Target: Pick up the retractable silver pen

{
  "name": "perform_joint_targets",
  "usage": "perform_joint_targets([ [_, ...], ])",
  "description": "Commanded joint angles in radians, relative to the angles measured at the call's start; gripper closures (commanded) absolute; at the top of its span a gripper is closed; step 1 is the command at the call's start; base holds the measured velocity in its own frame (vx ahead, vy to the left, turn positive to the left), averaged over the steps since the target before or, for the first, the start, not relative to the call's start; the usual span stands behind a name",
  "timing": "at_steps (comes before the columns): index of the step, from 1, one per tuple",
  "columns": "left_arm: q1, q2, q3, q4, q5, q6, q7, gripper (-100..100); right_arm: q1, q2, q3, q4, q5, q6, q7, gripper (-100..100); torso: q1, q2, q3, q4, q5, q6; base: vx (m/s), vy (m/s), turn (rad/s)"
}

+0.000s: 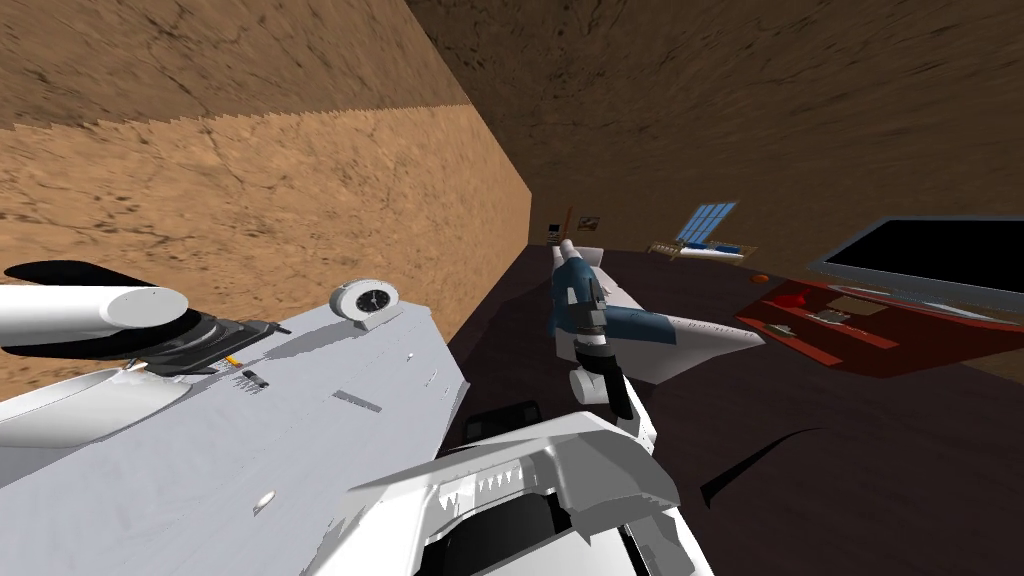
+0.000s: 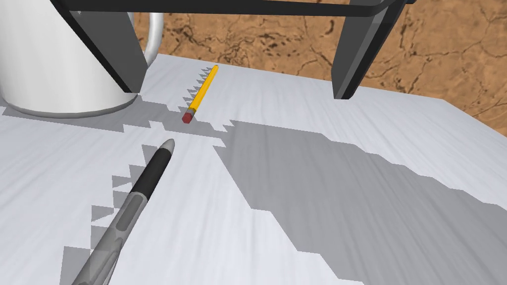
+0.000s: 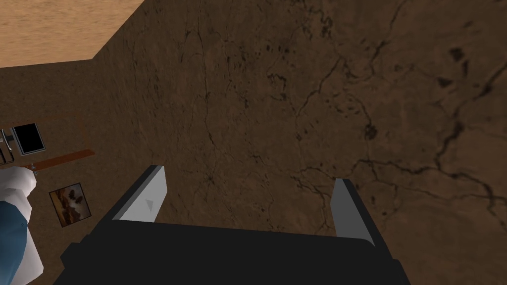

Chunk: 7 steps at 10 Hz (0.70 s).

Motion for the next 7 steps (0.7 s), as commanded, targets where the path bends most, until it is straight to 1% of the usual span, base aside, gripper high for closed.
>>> perform_joint_targets([
  [1, -0.030, -0.006, 0.013, 0.050, -0.005, -0.041, -0.050, -100, 0.000, 0.000, 0.000, 0.000, 0.000, 0.000, 0.000, 0, 0.000, 0.000, 0.000, 0.000, 0.000, 0.000, -0.017, -0.084, -0.195],
  [2, -0.030, -0.006, 0.013, 0.084, -0.005, -0.041, -0.077, -100, 0.000, 0.000, 0.000, 0.000, 0.000, 0.000, 0.000, 0, -0.004, 0.000, 0.000, 0.000, -0.001, 0.002, -0.022, -0.083, -0.065],
  [3, -0.030, -0.006, 0.013, 0.114, -0.005, -0.041, -0.108, -100, 0.000, 0.000, 0.000, 0.000, 0.000, 0.000, 0.000, 0, -0.004, 0.001, 0.000, 0.000, -0.001, 0.000, -0.009, -0.035, 0.043],
  [5, -0.030, -0.006, 0.013, 0.174, -0.005, -0.041, -0.114, -100, 0.000, 0.000, 0.000, 0.000, 0.000, 0.000, 0.000, 0, 0.001, 0.000, 0.000, 0.000, 0.000, 0.000, 0.000, 0.001, 0.008],
  [6, -0.074, -0.016, 0.017, 0.202, -0.014, -0.080, -0.161, -100, 0.000, 0.000, 0.000, 0.000, 0.000, 0.000, 0.000, 0, 0.002, 0.000, 0.000, 0.000, 0.001, 0.000, -0.015, -0.069, -0.144],
  [7, -0.074, -0.016, 0.017, 0.229, -0.014, -0.080, -0.181, -100, 0.000, 0.000, 0.000, 0.000, 0.000, 0.000, 0.000, 0, -0.002, 0.000, 0.000, 0.000, 0.000, 0.001, -0.022, -0.090, -0.081],
])
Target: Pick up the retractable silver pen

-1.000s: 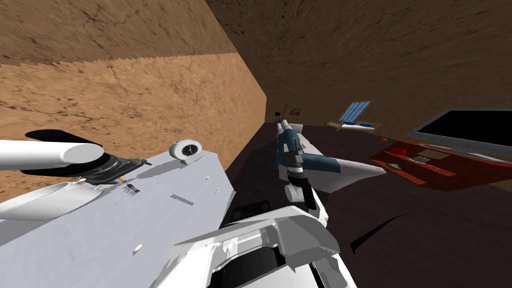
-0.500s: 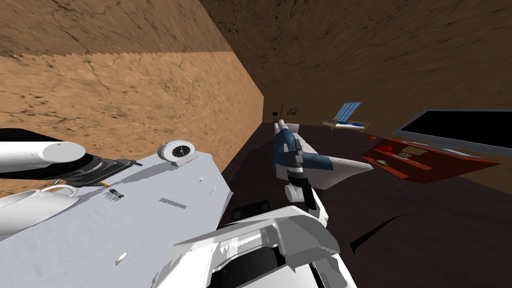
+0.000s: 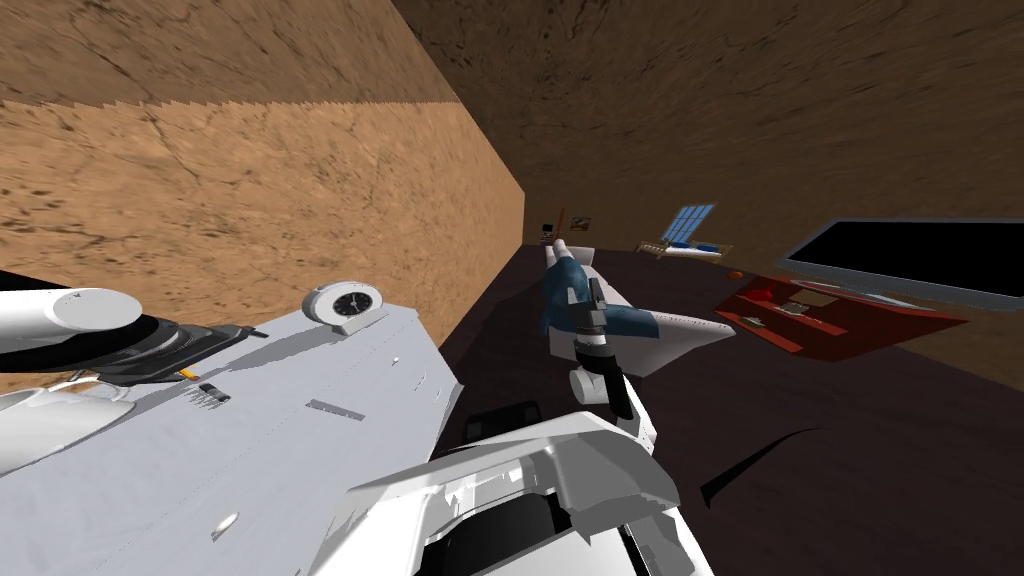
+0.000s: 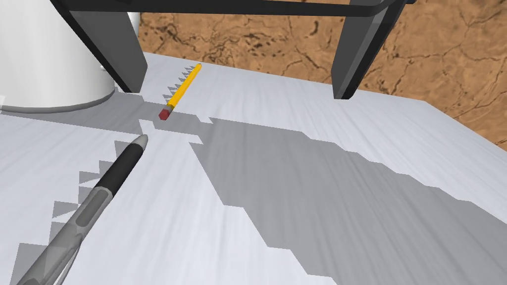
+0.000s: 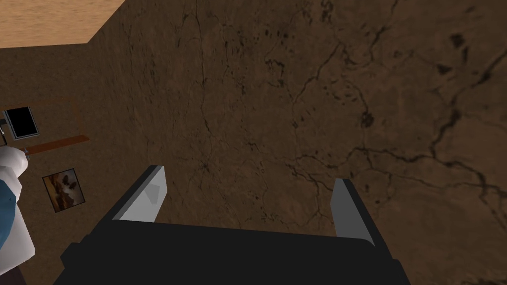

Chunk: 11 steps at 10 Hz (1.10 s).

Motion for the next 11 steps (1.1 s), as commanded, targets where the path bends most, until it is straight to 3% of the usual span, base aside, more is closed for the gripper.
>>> perform_joint_targets([
  [1, -0.008, 0.000, 0.000, 0.050, -0.001, -0.005, -0.050, -100, 0.000, 0.000, 0.000, 0.000, 0.000, 0.000, 0.000, 0, 0.000, 0.000, 0.000, 0.000, 0.000, 0.000, -0.009, -0.047, 0.012],
  [3, -0.008, 0.000, 0.000, 0.114, -0.001, -0.005, -0.062, -100, 0.000, 0.000, 0.000, 0.000, 0.000, 0.000, 0.000, 0, 0.004, 0.000, 0.000, 0.000, 0.001, 0.000, 0.000, -0.002, 0.003],
  [4, -0.052, -0.010, 0.005, 0.165, -0.010, -0.044, -0.121, -100, 0.000, 0.000, 0.000, 0.000, 0.000, 0.000, 0.000, 0, 0.006, -0.001, 0.000, 0.000, 0.001, 0.000, -0.025, -0.071, -0.148],
  [6, -0.052, -0.010, 0.005, 0.237, -0.010, -0.044, -0.169, -100, 0.000, 0.000, 0.000, 0.000, 0.000, 0.000, 0.000, 0, 0.000, 0.000, 0.000, 0.000, 0.000, 0.000, -0.014, -0.071, -0.033],
  [8, -0.052, -0.010, 0.005, 0.264, -0.010, -0.044, -0.169, -100, 0.000, 0.000, 0.000, 0.000, 0.000, 0.000, 0.000, 0, 0.004, -0.001, 0.000, 0.000, 0.001, 0.000, 0.004, -0.001, 0.007],
  [9, -0.095, -0.019, 0.009, 0.318, -0.019, -0.083, -0.224, -100, 0.000, 0.000, 0.000, 0.000, 0.000, 0.000, 0.000, 0, 0.006, -0.001, 0.000, 0.000, 0.001, 0.000, -0.024, -0.059, -0.154],
  [11, -0.095, -0.019, 0.009, 0.382, -0.019, -0.083, -0.277, -100, 0.000, 0.000, 0.000, 0.000, 0.000, 0.000, 0.000, 0, 0.001, 0.001, 0.001, 0.000, 0.000, 0.000, -0.019, -0.066, -0.031],
])
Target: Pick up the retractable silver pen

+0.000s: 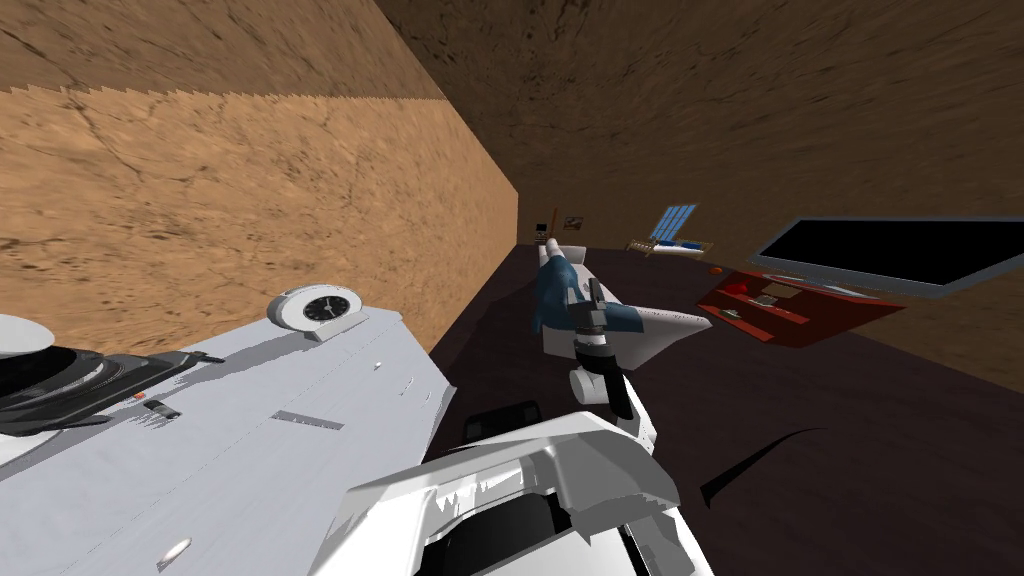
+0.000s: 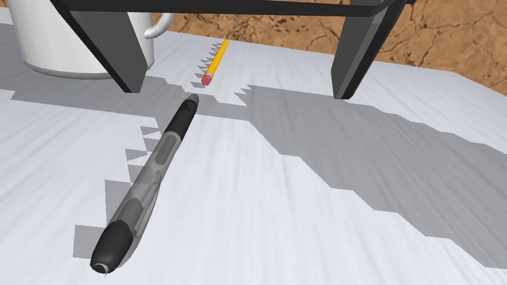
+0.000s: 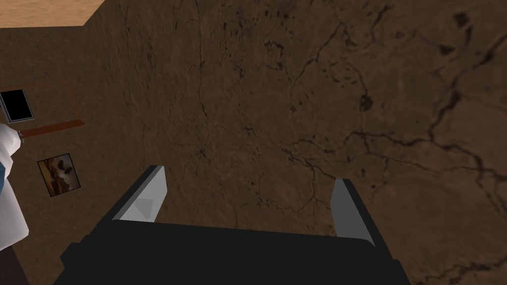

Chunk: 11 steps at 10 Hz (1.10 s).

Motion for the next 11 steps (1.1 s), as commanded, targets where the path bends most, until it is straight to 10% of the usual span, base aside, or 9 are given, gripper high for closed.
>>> perform_joint_targets([
  [1, 0.020, 0.002, 0.008, 0.031, 0.004, 0.001, -0.012, -100, 0.000, 0.000, 0.000, 0.000, 0.000, 0.000, 0.000, 0, 0.000, 0.000, 0.000, 0.000, 0.000, 0.000, 0.010, -0.019, 0.013],
  [3, 0.020, 0.002, 0.008, 0.031, 0.004, 0.001, -0.012, -100, 0.000, 0.000, 0.000, 0.000, 0.000, 0.000, 0.000, 0, 0.003, -0.001, -0.001, 0.000, 0.001, 0.000, 0.008, 0.004, -0.003],
  [6, -0.024, -0.008, 0.012, 0.137, -0.005, -0.038, -0.114, -100, 0.000, 0.000, 0.000, 0.000, 0.000, 0.000, 0.000, 0, -0.001, -0.001, 0.000, 0.000, 0.000, 0.000, -0.010, -0.065, -0.071],
  [10, -0.015, -0.009, 0.015, 0.166, -0.003, -0.038, -0.113, -100, 0.000, 0.000, 0.000, 0.000, 0.000, 0.000, 0.000, 0, 0.004, -0.001, 0.000, 0.000, 0.001, 0.000, -0.002, -0.004, 0.002],
  [11, -0.015, -0.008, 0.014, 0.167, -0.003, -0.037, -0.114, 100, 0.000, 0.000, 0.000, 0.000, 0.000, 0.000, 0.000, 0, 0.004, -0.001, 0.000, 0.000, 0.001, 0.000, 0.000, 0.000, 0.000],
])
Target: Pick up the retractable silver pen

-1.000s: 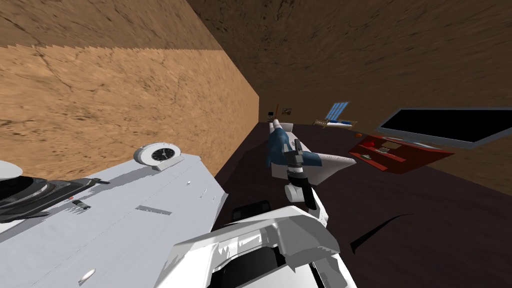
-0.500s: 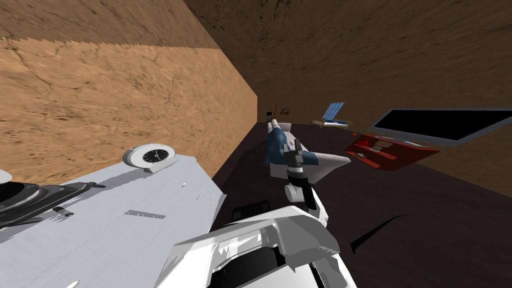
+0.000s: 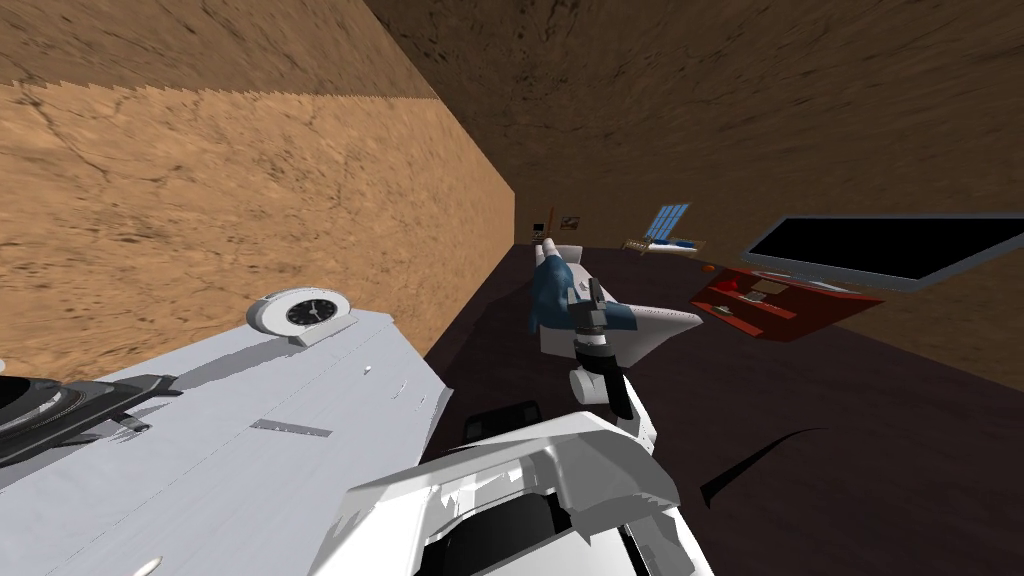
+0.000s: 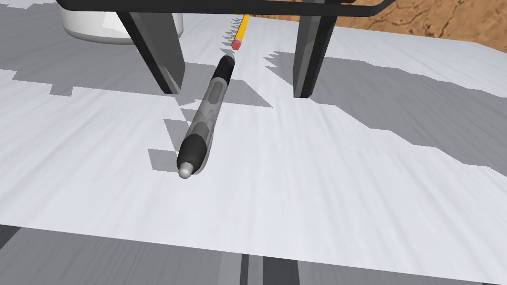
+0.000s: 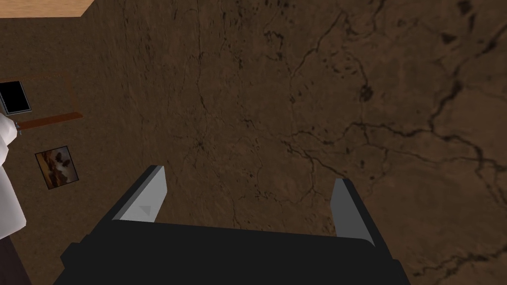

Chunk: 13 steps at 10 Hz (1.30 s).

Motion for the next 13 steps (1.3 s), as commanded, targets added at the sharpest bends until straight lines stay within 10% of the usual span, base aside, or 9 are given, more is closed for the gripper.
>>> perform_joint_targets([
  [1, 0.000, 0.000, 0.000, 0.000, 0.000, 0.000, 0.000, 100, 0.000, 0.000, 0.000, 0.000, 0.000, 0.000, 0.000, 0, 0.000, 0.000, 0.000, 0.000, 0.000, 0.000, -0.002, 0.001, 0.017],
  [4, 0.000, 0.001, 0.000, 0.000, 0.000, 0.000, 0.000, 100, 0.000, 0.000, 0.000, 0.000, 0.000, 0.000, 0.000, 0, 0.000, 0.000, 0.000, 0.000, 0.000, 0.001, 0.000, 0.000, -0.003],
  [5, 0.000, 0.001, 0.000, 0.000, 0.000, 0.000, 0.000, 0, 0.000, 0.000, 0.000, 0.000, 0.000, 0.000, 0.000, 0, 0.000, 0.000, 0.000, 0.000, 0.000, 0.001, 0.000, 0.000, 0.000],
  [6, 0.035, 0.010, -0.007, -0.050, 0.007, 0.038, 0.050, 100, 0.000, 0.000, 0.000, 0.000, 0.000, 0.000, 0.000, 0, 0.000, 0.000, 0.000, 0.000, 0.000, 0.001, 0.016, 0.059, 0.112],
  [13, 0.079, 0.020, -0.011, -0.195, 0.016, 0.077, 0.171, 100, 0.000, 0.000, 0.000, 0.000, 0.000, 0.000, 0.000, 0, 0.004, 0.000, 0.001, 0.001, 0.001, -0.003, 0.008, 0.047, 0.043],
])
